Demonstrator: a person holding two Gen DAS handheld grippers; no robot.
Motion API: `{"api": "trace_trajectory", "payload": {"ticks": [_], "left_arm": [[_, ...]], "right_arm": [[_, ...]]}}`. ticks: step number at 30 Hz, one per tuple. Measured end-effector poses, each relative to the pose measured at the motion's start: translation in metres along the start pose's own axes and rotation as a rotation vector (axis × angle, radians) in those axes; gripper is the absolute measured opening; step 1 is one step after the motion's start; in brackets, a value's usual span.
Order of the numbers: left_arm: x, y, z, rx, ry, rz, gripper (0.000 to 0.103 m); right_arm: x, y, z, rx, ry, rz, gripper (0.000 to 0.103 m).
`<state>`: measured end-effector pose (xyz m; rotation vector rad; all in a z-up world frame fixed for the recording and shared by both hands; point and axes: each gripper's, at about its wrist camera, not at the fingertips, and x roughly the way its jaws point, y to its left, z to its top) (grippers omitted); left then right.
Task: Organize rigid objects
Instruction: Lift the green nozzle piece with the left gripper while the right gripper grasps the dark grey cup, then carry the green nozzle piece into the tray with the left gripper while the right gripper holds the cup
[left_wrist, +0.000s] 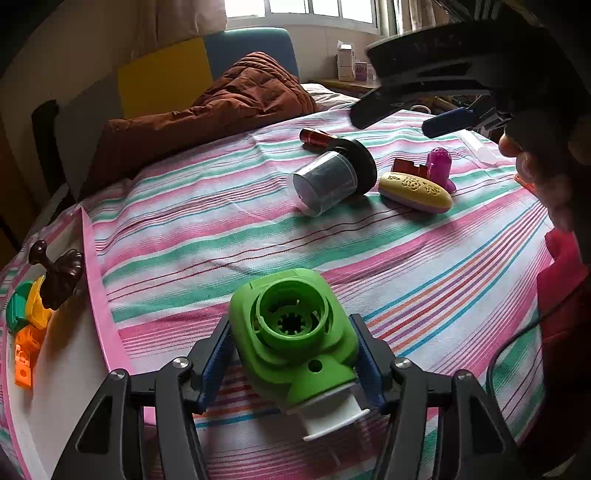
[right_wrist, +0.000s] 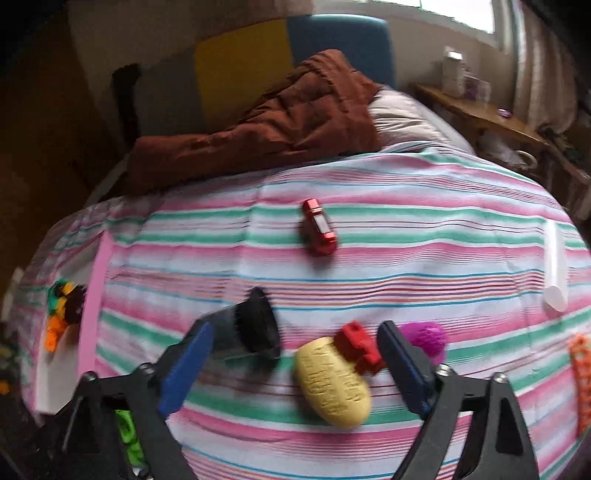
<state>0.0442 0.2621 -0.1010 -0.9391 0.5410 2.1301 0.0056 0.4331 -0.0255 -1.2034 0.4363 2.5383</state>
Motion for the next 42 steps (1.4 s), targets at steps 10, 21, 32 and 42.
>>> {"api": "trace_trajectory", "payload": {"ticks": [10,21,32,42], "left_arm": [[0.0,0.001,0.001,-0.002,0.0,-0.005,0.061],[-0.002,0.0,-0.001,-0.01,0.006,-0.007,0.061],[-0.013,0.0,0.008,-0.051,0.044,-0.028,0.057],[-0.05,0.01,0.021,-0.064,-0.014,-0.045,0.056]], "right_arm": [[0.026,0.052,0.006,-0.224,0.05,0.01,0.102],[0.053,0.057,-0.003,-0.256,0.101,-0.022,0.066],[0.065,0.062,-0.006,-0.261,0.158,0.017,0.065],[0.071,0.064,-0.009,-0.279,0.173,-0.006,0.064]]}}
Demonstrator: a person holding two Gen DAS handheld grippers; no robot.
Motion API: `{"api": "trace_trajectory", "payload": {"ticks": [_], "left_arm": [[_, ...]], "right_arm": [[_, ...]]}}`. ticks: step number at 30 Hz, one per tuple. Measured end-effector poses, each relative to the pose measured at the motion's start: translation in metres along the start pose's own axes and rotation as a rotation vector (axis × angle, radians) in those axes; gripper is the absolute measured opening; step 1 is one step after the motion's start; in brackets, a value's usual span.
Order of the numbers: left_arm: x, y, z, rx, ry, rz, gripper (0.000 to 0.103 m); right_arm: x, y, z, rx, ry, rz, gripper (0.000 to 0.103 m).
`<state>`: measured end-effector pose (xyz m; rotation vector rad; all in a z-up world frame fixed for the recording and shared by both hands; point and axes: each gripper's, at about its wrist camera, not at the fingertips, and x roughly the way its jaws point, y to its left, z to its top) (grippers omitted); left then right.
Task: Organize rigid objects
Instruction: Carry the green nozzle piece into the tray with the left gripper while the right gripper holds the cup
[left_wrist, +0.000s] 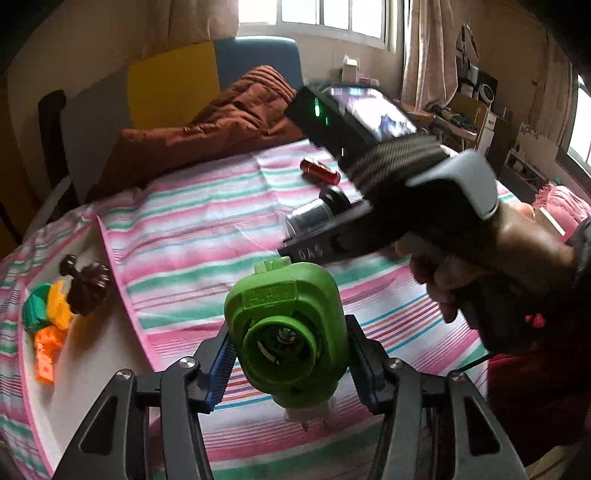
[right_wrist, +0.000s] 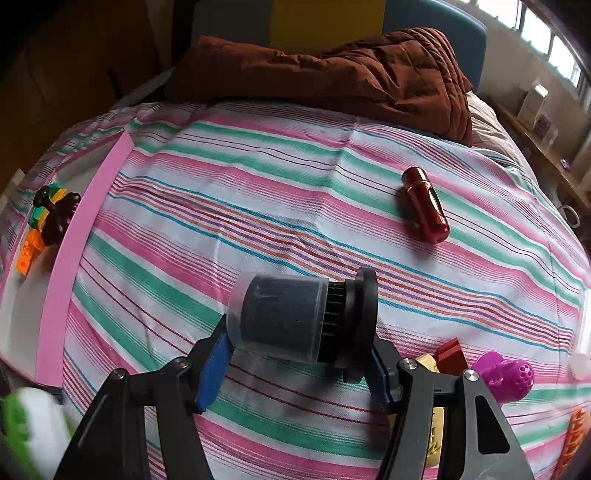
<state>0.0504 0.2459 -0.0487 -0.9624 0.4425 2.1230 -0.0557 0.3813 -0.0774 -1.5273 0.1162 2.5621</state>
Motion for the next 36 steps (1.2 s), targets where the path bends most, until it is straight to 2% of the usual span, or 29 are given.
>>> {"api": "trace_trajectory", "payload": {"ticks": [10,19,27,32,36], "left_arm": [[-0.022,0.025,0.011,-0.079,-0.009,0.031,0.056],[-0.044,0.052,0.005,-0.149,-0.03,0.064,0.056],[-0.052,0.078,-0.007,-0.21,-0.016,0.097,0.056],[-0.065,0.112,-0.021,-0.285,-0.013,0.134,0.056],[-0.079,0.15,-0.035,-0.379,-0.011,0.199,0.056]], "right_arm": [[0.001,0.002,0.0,-0.017,-0.003,-0.038,0.064],[0.001,0.006,-0.002,-0.034,-0.012,-0.073,0.064],[0.001,0.007,-0.004,-0.043,-0.016,-0.09,0.064],[0.002,0.009,-0.004,-0.058,-0.017,-0.106,0.064],[0.002,0.011,-0.005,-0.067,-0.015,-0.117,0.064]]}}
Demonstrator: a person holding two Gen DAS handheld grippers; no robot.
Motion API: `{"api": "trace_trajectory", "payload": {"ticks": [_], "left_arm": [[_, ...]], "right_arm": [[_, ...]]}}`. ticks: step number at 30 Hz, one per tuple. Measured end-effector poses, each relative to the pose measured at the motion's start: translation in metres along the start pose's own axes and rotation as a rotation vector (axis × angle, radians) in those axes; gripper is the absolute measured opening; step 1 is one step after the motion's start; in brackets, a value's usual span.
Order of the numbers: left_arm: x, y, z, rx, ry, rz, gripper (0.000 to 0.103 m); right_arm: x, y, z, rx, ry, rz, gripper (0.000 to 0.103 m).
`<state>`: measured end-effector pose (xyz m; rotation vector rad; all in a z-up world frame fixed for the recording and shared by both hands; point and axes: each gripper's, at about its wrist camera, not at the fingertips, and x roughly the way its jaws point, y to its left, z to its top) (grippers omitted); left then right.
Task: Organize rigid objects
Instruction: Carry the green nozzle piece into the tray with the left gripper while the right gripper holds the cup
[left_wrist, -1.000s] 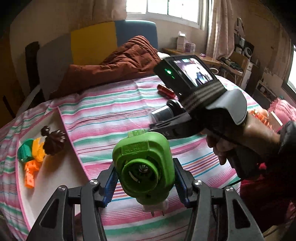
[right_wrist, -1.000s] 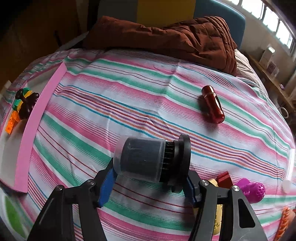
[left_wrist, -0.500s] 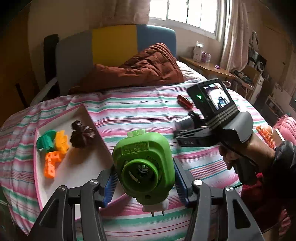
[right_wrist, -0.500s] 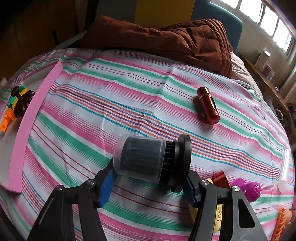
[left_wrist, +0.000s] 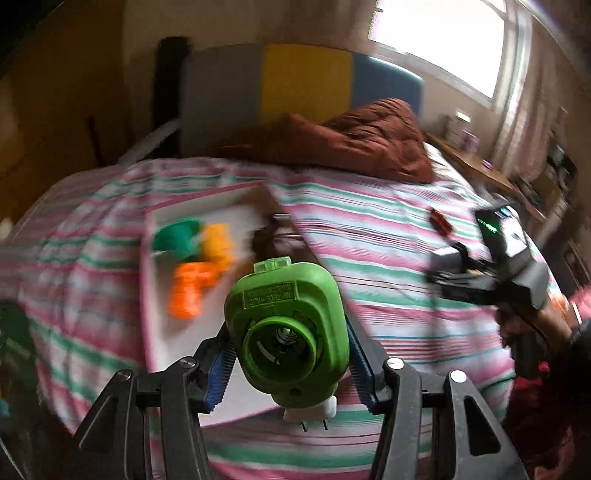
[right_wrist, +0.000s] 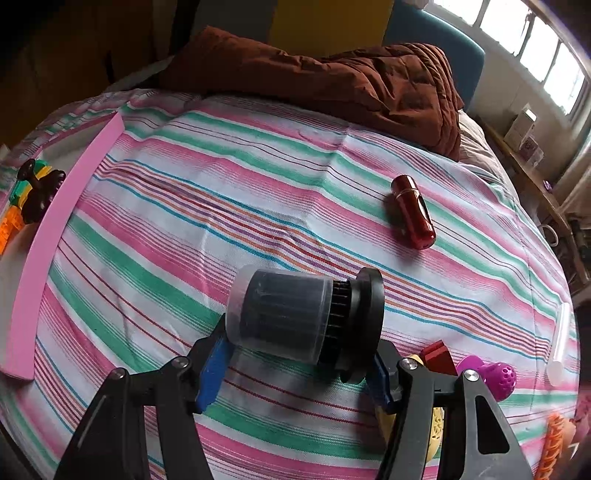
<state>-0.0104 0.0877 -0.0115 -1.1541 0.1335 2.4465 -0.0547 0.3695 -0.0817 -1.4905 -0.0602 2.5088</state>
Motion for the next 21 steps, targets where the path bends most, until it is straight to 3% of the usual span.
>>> {"api": "trace_trajectory", "payload": {"ticks": [7,15,21], "left_arm": [[0.009,0.057,-0.006,-0.136,0.071,0.046,0.056],[0.051,0.056,0.002,-0.137,0.182,0.008,0.056],[0.081,0.063,0.008,-0.102,0.24,0.085,0.056]], "right_arm": [[0.0,0.0,0.001,-0.007,0.002,-0.008,0.064],[-0.001,0.0,0.001,-0.01,0.002,-0.01,0.064],[-0.001,0.0,0.001,-0.012,0.002,-0.01,0.064]]}}
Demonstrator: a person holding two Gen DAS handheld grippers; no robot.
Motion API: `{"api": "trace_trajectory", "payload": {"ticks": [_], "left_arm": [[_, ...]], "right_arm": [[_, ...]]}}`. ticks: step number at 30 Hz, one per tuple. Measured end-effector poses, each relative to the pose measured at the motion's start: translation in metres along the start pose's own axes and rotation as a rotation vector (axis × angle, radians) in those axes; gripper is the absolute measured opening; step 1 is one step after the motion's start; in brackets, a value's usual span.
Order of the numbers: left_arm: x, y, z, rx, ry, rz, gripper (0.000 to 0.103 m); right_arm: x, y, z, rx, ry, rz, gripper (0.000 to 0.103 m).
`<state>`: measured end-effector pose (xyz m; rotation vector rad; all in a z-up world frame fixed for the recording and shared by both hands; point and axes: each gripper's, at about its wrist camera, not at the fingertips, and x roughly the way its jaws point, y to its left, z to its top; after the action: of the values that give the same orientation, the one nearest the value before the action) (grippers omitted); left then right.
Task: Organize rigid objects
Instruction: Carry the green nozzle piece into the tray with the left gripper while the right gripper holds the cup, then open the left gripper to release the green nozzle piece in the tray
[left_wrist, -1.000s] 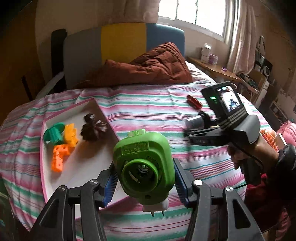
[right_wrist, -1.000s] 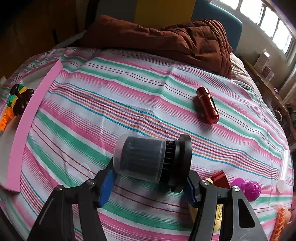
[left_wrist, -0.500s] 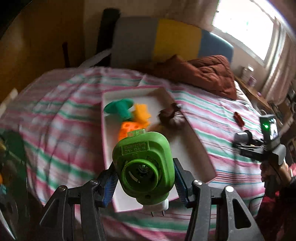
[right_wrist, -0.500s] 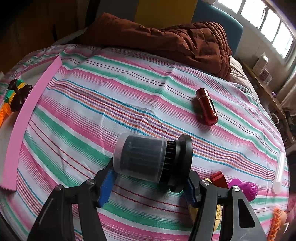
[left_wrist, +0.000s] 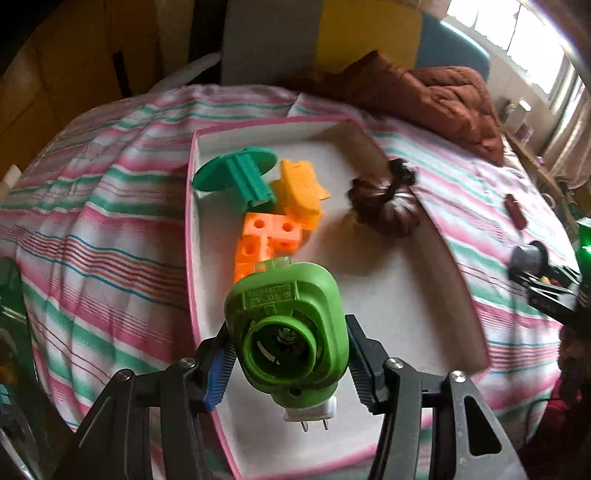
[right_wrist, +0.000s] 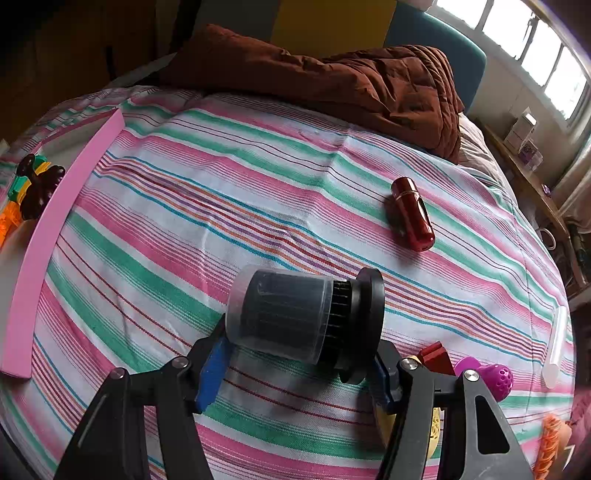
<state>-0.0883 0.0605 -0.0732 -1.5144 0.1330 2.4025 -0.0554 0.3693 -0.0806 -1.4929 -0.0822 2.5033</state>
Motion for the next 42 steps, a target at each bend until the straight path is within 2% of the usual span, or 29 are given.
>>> {"api": "trace_trajectory", "payload": {"ticks": [8,13,18,24,35,42], "left_arm": [[0.015,-0.002,0.021,0.072,-0.046,0.081,0.056],[0.017,0.004,0.031,0.06,-0.044,0.136,0.057],[-0.005,0.006,0.021,0.04,-0.095,0.11,0.07],[-0.031,0.008,0.001,-0.003,-0.137,0.109,0.07],[-0.073,-0.004,-0.023,0.021,-0.251,0.138,0.07],[-0.084,-0.009,-0.028,0.045,-0.281,0.145,0.07]], "right_arm": [[0.001,0.0,0.001,-0.002,0.002,0.0,0.064],[0.001,-0.001,0.001,-0.002,0.002,0.0,0.064],[0.001,-0.001,0.002,-0.001,0.003,0.001,0.064],[0.001,-0.001,0.002,0.009,0.008,0.004,0.065],[-0.001,0.001,0.002,-0.001,0.004,-0.006,0.065],[-0.005,0.009,0.001,-0.044,-0.025,-0.028,0.064]]}}
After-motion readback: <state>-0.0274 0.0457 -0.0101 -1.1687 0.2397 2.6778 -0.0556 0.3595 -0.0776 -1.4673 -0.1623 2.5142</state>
